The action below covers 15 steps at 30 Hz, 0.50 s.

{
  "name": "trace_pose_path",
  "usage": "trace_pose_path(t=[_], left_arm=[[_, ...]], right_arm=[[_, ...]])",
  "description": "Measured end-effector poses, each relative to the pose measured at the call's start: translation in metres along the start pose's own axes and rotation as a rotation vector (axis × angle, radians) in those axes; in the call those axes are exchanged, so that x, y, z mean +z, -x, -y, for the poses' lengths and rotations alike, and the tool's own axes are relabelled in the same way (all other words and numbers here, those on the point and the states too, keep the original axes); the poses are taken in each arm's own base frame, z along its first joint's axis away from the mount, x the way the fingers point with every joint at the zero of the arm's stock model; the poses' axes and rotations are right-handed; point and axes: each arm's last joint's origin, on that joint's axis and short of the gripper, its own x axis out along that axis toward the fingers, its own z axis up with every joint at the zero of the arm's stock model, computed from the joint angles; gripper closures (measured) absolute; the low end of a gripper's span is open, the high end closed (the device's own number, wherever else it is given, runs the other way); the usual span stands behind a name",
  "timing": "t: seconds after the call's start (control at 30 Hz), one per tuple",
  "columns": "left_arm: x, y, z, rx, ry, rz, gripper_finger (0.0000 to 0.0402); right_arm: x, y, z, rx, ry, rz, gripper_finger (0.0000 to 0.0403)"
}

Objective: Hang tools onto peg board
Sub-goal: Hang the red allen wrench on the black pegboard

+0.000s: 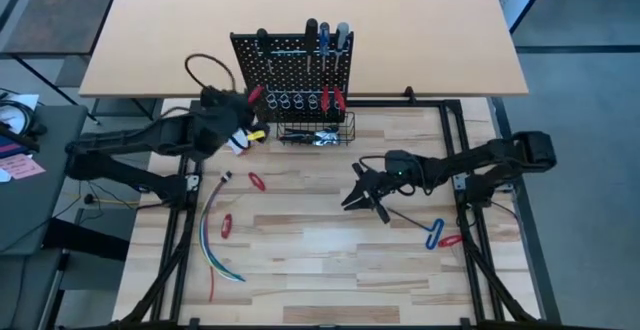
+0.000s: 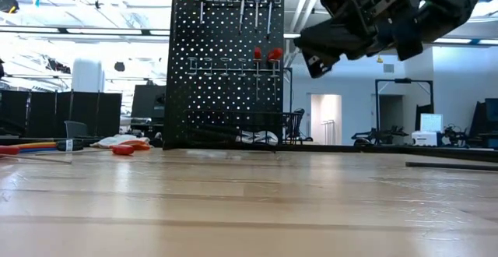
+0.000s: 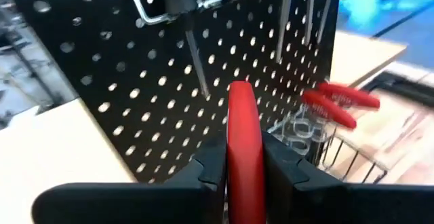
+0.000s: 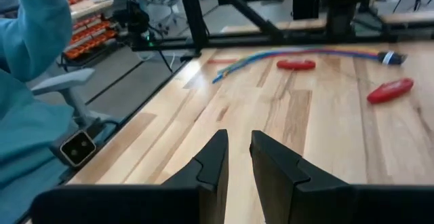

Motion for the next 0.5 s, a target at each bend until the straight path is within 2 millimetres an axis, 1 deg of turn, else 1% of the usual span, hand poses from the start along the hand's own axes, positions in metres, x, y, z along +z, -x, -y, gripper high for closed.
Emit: trace_pose_path(t=[0.27,0.5], left_arm=[[-0.010,-0.031,-0.006,-0.016,0.024,0.036,0.0358],[-0.013,-0.045,-0.012,0.028,0.026,0.018,0.0358]], right_arm=[[0.001,0.003,0.005,-0.019,-0.008,0.003,0.0333],[0.000,0.002,0.004,-0.016,-0.010,-0.001,0.0333]])
